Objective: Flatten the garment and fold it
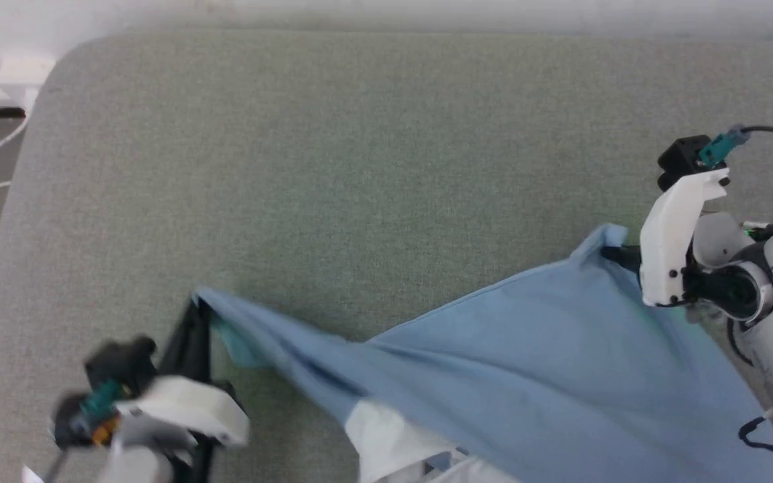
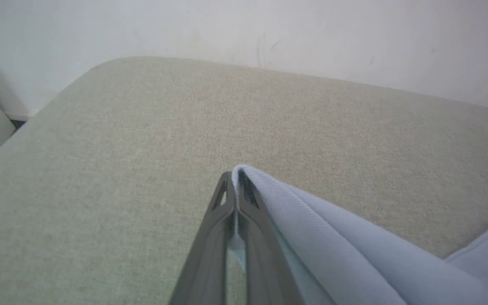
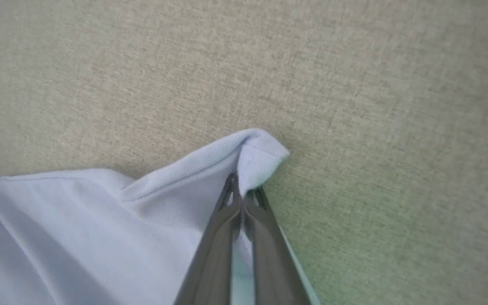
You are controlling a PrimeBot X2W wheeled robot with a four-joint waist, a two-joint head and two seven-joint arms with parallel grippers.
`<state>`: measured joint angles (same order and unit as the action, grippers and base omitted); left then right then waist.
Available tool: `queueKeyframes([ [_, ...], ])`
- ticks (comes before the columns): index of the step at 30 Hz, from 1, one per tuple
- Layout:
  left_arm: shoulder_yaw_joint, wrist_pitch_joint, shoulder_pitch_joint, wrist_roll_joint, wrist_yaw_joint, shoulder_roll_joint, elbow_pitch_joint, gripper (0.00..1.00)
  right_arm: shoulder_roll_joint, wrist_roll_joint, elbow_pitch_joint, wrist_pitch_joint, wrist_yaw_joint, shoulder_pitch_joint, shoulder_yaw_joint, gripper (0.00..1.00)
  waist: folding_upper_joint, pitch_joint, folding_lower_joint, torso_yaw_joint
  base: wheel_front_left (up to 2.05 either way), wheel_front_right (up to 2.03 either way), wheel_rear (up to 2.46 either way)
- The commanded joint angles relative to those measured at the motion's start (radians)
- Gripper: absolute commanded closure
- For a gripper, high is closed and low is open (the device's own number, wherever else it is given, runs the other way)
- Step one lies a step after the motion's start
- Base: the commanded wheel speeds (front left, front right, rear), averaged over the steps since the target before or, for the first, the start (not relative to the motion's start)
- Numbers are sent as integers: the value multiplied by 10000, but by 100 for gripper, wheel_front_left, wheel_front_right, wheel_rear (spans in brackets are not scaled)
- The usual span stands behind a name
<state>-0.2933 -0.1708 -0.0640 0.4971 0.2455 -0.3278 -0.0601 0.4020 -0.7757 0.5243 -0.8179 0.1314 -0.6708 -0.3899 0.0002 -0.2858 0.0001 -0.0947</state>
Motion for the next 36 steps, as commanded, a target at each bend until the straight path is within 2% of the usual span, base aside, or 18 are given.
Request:
queueKeyframes([
  [1,164,89,-502,-158,-82,-336,152,100,-87,-102,-113,331,-7,157,-7,100,-2,426,-1,82,0,0,0],
  [6,513,731,-2003,-375,-408,-1334,441,100,64,-108,-440,1752,-7,-169,505,100,-2,1084,-1,330,0,0,0],
  [11,431,1480,-4265,-449,-1052,-1799,-248,100,94,503,7,2944,-7,-940,1163,100,-2,1480,-1,556,0,0,0],
  [15,144,1825,-6603,-530,-1700,-1713,-1918,100,-53,964,910,3604,-7,-1943,1940,100,-2,1365,-1,679,0,0,0],
  [20,-42,1748,-9484,-840,-2147,-1519,-4003,100,-211,2021,2023,4954,-7,-3740,2791,100,-2,712,-1,973,0,0,0],
  [28,-106,705,-13736,-1528,-2354,-1456,-6258,100,-423,3722,2941,6931,-7,-7030,3410,100,-2,-973,-1,1438,0,0,0],
  [36,-124,-45,-15843,-1801,-2427,-1512,-7331,100,-528,4580,3275,7909,-7,-8939,3631,100,-2,-2176,-1,1554,0,0,0],
])
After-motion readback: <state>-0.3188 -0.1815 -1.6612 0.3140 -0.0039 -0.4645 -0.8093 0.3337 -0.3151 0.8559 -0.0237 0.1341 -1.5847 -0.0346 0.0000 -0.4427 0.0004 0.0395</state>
